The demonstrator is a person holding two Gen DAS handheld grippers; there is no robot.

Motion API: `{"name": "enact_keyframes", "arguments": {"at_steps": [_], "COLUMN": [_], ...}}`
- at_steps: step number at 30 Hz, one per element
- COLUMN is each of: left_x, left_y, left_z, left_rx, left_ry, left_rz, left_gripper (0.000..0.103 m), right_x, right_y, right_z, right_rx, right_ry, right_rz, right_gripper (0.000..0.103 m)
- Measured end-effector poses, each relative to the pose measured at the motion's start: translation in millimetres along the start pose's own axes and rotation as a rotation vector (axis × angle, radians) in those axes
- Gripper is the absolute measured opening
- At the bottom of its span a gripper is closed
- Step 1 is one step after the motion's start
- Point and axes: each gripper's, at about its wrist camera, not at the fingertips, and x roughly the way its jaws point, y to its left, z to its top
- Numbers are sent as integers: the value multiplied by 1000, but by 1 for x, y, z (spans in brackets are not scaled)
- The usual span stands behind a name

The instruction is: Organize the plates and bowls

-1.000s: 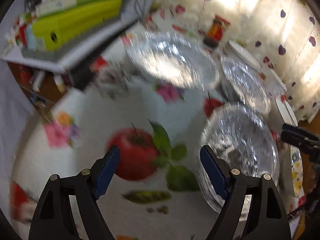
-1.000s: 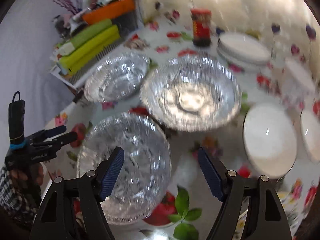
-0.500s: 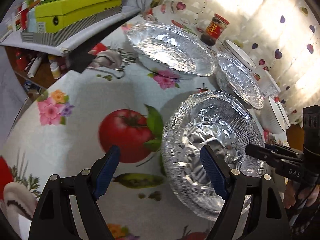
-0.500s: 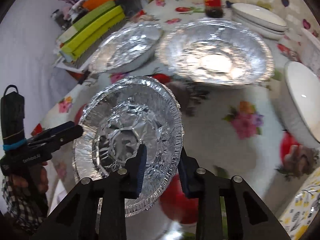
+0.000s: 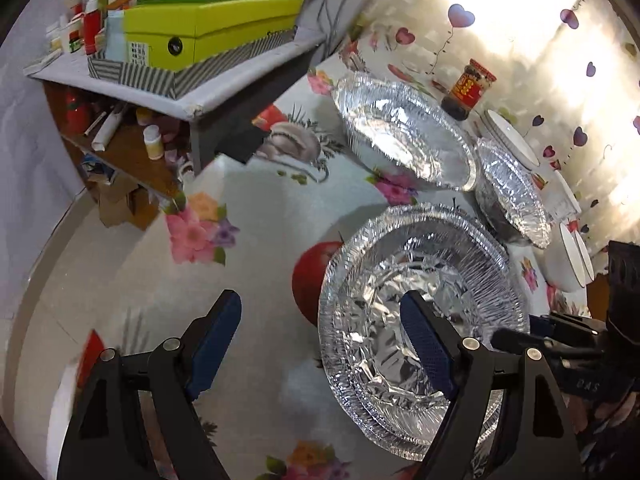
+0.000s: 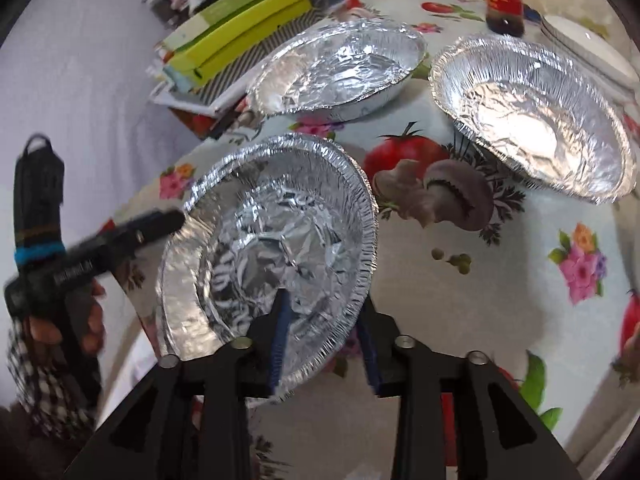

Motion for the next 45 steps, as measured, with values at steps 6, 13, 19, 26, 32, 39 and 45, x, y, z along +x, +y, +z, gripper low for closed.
{"name": "enact_keyframes", "arguments": {"at_steps": [6,13,19,26,32,39,45], "left_x": [-18,-23,1,43,62,72,76], "left_y": [3,3,-5,-3,-2,2,1], "left_z": [23,74,107,120,119,118,117], "left_rx": [17,8,49,5,5,-17,-15], "left_ry": [-73,-135,-111,-37,0,19,27], "left_rz": [-20,-13,30,28,33,16,1], "left_gripper": [82,82,82,82,82,82,82], "right_x": [-46,-84,-76,-38,7,39,45], "right_y": [-14,-41,-52,-66,-68,-68,-64], "right_z": [10,71,114,158,181,189,190], "right_rx": [-88,-60,-129,-134,-132,-135,-152], "right_ry": [-75,-192,-199,-148,-115,-91,-105], "right_rz": [-112,-106,-148,-141,-146,-153,-171], "right_gripper": [68,68,68,68,68,68,62]}}
